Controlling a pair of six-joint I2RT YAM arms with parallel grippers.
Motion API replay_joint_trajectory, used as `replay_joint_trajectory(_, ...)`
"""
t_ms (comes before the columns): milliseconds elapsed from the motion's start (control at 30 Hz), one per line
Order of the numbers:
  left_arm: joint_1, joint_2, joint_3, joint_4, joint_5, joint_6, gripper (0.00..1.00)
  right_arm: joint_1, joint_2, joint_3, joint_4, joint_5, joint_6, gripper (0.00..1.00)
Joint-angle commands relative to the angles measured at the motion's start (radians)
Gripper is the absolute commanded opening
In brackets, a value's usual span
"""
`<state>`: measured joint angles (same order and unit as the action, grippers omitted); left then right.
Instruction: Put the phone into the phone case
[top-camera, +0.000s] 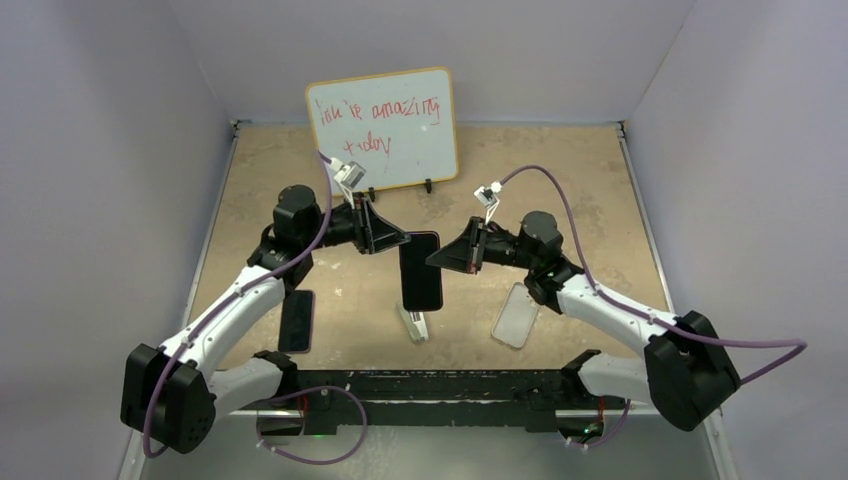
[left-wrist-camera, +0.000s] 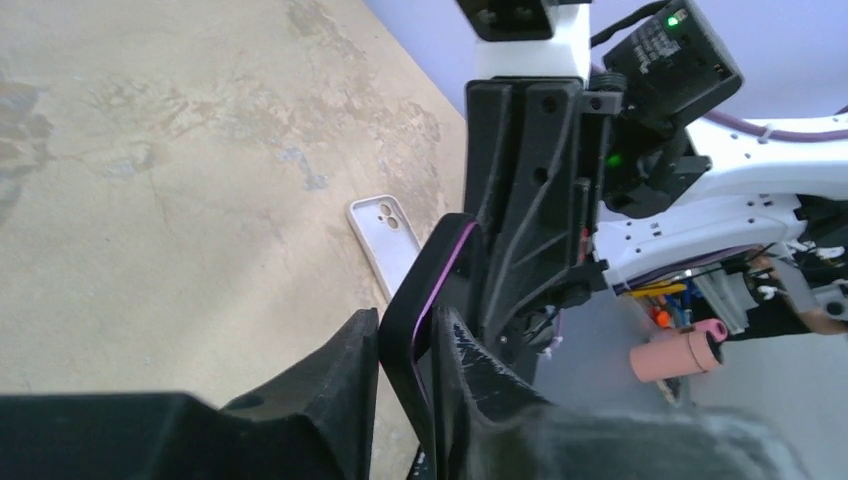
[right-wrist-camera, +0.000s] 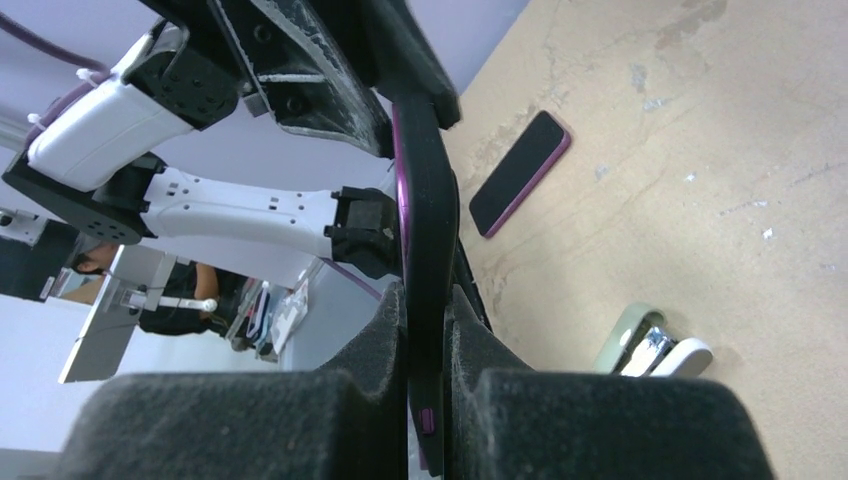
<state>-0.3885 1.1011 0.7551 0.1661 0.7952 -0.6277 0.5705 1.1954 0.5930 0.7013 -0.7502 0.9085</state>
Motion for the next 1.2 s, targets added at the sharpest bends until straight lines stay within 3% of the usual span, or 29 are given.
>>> replay_joint_trajectory(0, 0.0, -0.001, -0.026, 0.052, 0.006, 0.008, 0.1, 0.002, 0.007, 0.011, 0.093, 0.013, 0.026, 0.0)
replay_joint_trajectory(67, -0.002, -0.012, -0.011, -0.006, -0.072, 0.05, 0.0, 0.002, 0.021, 0.015, 0.065, 0.033, 0.028, 0.0)
replay_joint_trajectory(233, -0.009, -0.023, 0.053, -0.182, -0.223, 0.151, 0.0, 0.002, 0.073, 0.03, 0.038, 0.049, 0.029, 0.0)
replay_joint_trajectory(267, -0.009, -0.025, 0.062, -0.208, -0.227, 0.161, 0.07, 0.002, 0.081, 0.032, 0.041, 0.052, 0.03, 0.0)
replay_joint_trajectory(333, -0.009, -0.026, 0.09, -0.261, -0.243, 0.181, 0.37, 0.002, 0.093, 0.039, 0.021, 0.042, 0.023, 0.0)
replay_joint_trajectory(433, -0.009, -0.037, 0.136, -0.379, -0.346, 0.202, 0.64, -0.015, 0.088, 0.065, -0.074, 0.069, -0.006, 0.0)
replay_joint_trajectory(567, -0.007, -0.07, 0.156, -0.537, -0.528, 0.201, 0.85, -0.094, 0.101, 0.148, -0.327, 0.149, -0.114, 0.0)
replay_joint_trajectory(700, -0.006, -0.057, 0.18, -0.718, -0.648, 0.226, 0.89, -0.199, 0.186, 0.212, -0.451, 0.142, -0.19, 0.0)
replay_joint_trajectory(867, 0.005, -0.055, 0.147, -0.812, -0.77, 0.222, 0.96, -0.247, 0.346, 0.322, -0.58, 0.2, -0.3, 0.0)
replay_joint_trajectory(1167, 0.043, 0.033, 0.104, -0.883, -0.925, 0.162, 1.0, -0.259, 0.575, 0.407, -0.539, 0.147, -0.293, 0.0)
